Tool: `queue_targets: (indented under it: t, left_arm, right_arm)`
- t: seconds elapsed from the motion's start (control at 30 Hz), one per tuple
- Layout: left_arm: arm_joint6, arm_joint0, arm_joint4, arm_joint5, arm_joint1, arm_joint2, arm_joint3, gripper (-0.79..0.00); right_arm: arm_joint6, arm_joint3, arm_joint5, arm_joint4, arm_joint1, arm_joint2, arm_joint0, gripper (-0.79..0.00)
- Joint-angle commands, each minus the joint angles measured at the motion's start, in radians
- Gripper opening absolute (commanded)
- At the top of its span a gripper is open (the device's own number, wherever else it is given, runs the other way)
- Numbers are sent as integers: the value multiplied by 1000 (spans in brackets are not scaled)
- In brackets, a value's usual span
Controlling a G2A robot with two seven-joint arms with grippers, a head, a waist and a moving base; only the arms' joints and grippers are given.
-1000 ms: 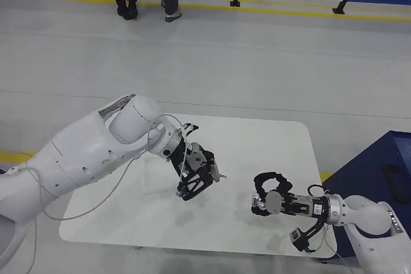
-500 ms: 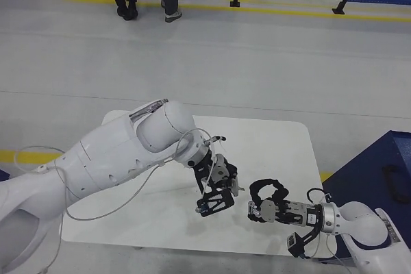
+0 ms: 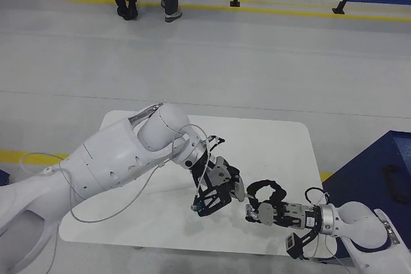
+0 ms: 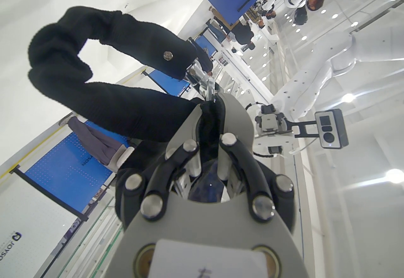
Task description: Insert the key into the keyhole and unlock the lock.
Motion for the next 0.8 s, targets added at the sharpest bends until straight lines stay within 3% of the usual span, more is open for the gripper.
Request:
queue_targets:
  t: [0.0,0.33,0.77]
  left_arm:
    - [-19,8,8,-19,-13,0,4,-785]
    - [-80,40,20,-81,-70,0,26,-785]
    - [-123,33,-10,-124,-66,0,-1,-785]
  right_arm:
    - [5,-4,12,0,3,6,-8,-785]
    - [18,-23,53,0,18,49,-33,-785]
    - [17,-32,35,0,38,89,-52,-785]
